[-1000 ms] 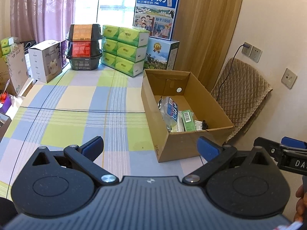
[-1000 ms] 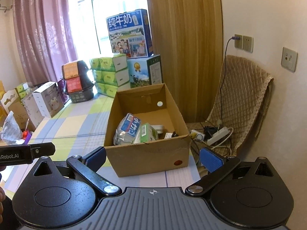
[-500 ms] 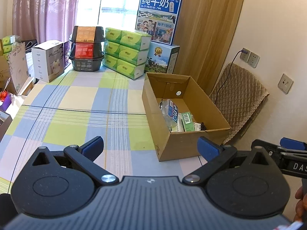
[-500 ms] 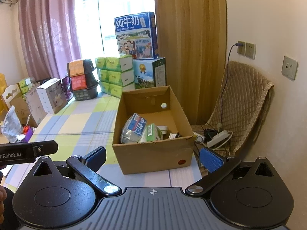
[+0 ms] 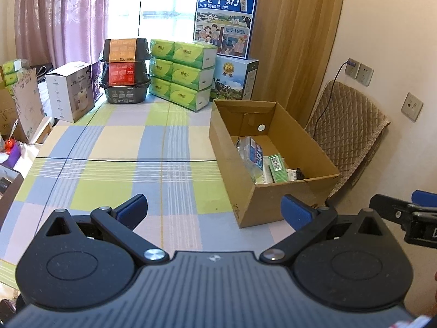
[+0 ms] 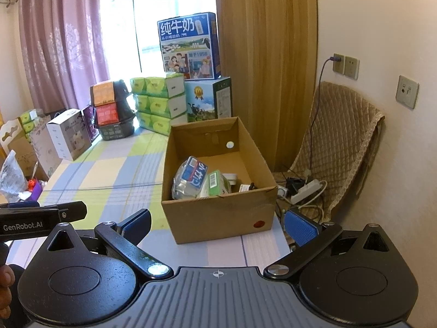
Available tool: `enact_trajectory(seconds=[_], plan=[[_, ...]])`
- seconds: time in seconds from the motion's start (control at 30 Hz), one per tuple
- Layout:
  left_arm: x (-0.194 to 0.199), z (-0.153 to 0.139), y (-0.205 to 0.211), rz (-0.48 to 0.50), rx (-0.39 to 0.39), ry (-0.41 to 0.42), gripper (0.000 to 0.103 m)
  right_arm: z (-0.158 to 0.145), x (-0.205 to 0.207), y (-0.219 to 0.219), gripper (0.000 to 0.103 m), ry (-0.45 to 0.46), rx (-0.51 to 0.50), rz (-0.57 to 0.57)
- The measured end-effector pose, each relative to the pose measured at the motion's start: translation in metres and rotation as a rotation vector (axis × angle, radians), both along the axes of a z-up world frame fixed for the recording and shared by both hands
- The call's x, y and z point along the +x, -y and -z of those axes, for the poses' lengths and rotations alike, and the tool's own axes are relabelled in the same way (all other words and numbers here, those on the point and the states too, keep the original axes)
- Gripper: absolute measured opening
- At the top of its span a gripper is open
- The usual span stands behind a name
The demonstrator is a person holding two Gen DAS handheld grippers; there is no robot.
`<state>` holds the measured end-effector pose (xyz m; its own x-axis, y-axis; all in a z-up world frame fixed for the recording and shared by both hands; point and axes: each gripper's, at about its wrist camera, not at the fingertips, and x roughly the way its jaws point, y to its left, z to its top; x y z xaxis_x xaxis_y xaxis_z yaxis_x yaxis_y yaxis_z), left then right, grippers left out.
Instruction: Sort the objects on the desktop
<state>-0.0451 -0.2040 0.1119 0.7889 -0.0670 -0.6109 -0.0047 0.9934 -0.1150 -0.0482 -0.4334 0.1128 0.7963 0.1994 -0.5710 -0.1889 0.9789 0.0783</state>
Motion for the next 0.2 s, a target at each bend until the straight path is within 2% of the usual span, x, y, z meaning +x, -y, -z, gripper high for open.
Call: enact_trajectory(seconds=[0.2], plan=[[-0.0057, -0.0010, -0.0004, -0.014, 0.003, 0.037, 0.102, 0.0055, -0.0033, 0.0012, 0.101, -0.009, 0.015, -0.009]])
